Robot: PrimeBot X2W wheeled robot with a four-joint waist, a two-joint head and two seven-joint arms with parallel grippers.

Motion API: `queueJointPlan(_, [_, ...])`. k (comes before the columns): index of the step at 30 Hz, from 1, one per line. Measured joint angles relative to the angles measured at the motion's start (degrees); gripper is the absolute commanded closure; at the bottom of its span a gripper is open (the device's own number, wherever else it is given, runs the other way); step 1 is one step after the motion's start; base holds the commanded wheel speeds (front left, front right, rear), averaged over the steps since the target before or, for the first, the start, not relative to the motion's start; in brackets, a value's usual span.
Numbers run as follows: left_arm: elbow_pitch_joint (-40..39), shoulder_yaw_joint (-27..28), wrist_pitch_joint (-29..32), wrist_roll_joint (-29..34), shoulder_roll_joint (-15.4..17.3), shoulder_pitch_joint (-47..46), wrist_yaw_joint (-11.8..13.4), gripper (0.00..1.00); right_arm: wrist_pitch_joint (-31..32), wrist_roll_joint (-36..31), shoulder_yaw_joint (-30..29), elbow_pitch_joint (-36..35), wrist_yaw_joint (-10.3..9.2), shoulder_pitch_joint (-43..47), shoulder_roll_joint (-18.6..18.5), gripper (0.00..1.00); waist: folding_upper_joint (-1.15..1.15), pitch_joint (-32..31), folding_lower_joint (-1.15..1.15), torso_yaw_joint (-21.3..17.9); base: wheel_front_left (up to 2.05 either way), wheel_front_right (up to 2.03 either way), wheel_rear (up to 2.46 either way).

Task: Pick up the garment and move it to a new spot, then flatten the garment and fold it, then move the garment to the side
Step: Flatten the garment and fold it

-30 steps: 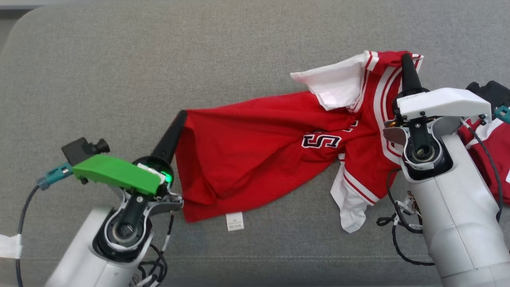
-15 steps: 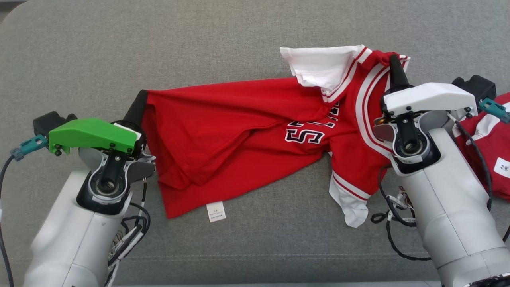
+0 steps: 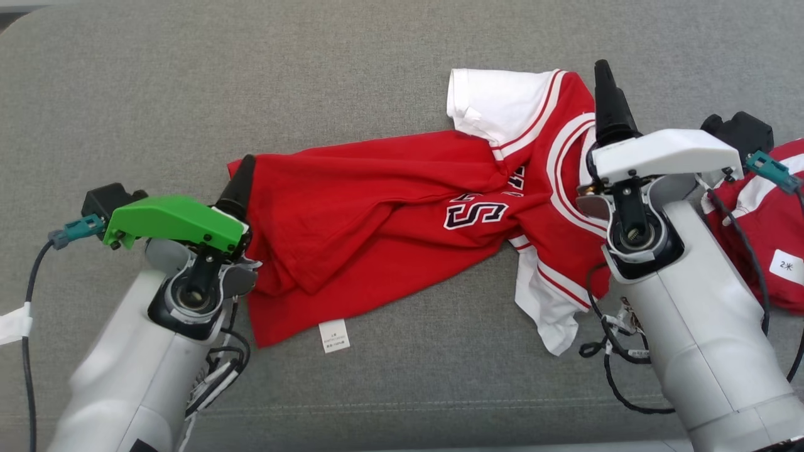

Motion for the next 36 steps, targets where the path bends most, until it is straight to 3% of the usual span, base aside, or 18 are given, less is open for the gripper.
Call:
queueJointPlan(6, [1.3, -1.3, -0.1, 3.3, 3.4, 0.5, -1.2, 0.0, -0.6, -5.0, 0.4, -3.0, 0.84, 5.6, -1.7, 0.0, 0.0, -0.5, 0.0, -0.3, 0.0, 0.0, 0.0])
queueJointPlan(12, [-2.2, -1.0, -0.6, 1.1, 1.0, 5.0, -5.3, 0.0, -0.7, -6.6, 1.9, -6.1, 1.99, 12.7, -1.8, 0.0, 0.0, -0.5, 0.0, -0.2, 0.0, 0.0, 0.0])
queueJointPlan(16, [-4.2, -1.8, 0.3, -1.1, -0.2, 11.6, -6.6, 0.0, -0.7, -7.7, 3.1, -7.3, 2.32, 19.6, -1.8, 0.0, 0.0, -1.8, 0.0, -0.2, 0.0, 0.0, 0.0])
queueJointPlan(25, [-8.9, -2.9, 0.5, -2.9, 0.3, 19.8, -7.2, 0.0, -0.8, -7.7, 1.9, -11.0, 1.74, 30.2, -1.9, 0.0, 0.0, -3.3, 0.0, -0.2, 0.0, 0.0, 0.0])
queueJointPlan(36, [-12.1, -3.8, 0.3, -3.5, 2.0, 26.6, -6.5, 0.0, -0.8, -7.3, 0.3, -16.0, 1.34, 37.0, -0.8, 0.0, 0.0, -4.1, 0.0, -0.4, 0.0, 0.0, 0.0])
